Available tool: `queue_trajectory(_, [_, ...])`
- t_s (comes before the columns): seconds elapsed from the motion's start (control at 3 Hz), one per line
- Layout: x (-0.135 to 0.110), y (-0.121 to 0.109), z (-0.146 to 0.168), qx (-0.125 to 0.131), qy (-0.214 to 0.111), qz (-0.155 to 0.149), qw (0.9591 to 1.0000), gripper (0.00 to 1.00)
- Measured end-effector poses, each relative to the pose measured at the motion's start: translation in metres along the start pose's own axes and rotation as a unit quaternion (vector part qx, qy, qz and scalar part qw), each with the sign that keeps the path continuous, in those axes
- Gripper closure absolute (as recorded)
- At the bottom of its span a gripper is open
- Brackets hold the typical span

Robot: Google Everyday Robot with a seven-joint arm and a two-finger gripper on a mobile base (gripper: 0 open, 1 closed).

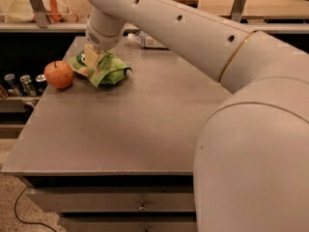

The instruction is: Move green rice chip bag near apple

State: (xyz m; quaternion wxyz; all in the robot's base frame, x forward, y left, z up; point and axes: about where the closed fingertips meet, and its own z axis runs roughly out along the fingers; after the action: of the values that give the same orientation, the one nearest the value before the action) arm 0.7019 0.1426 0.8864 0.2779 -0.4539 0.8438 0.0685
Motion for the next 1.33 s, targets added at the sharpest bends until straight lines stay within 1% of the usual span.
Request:
queue_trajectory(0.33, [0.002,-0.001,0.001,-0.002,0.002,-0.001,1.0000,0.00])
queue_trajectory(0.67, [0.005,-0.008,-0.001,-0.011,-0.005,-0.009,0.9999,0.00])
queue_trajectory(1.0, [0.009,-0.015,-0.002,-0.041,-0.024,-0.040,0.9981,0.00])
queue_trajectory(1.33, [0.022,-0.025,-0.007,-0.084,-0.049,-0.080,0.9920,0.00])
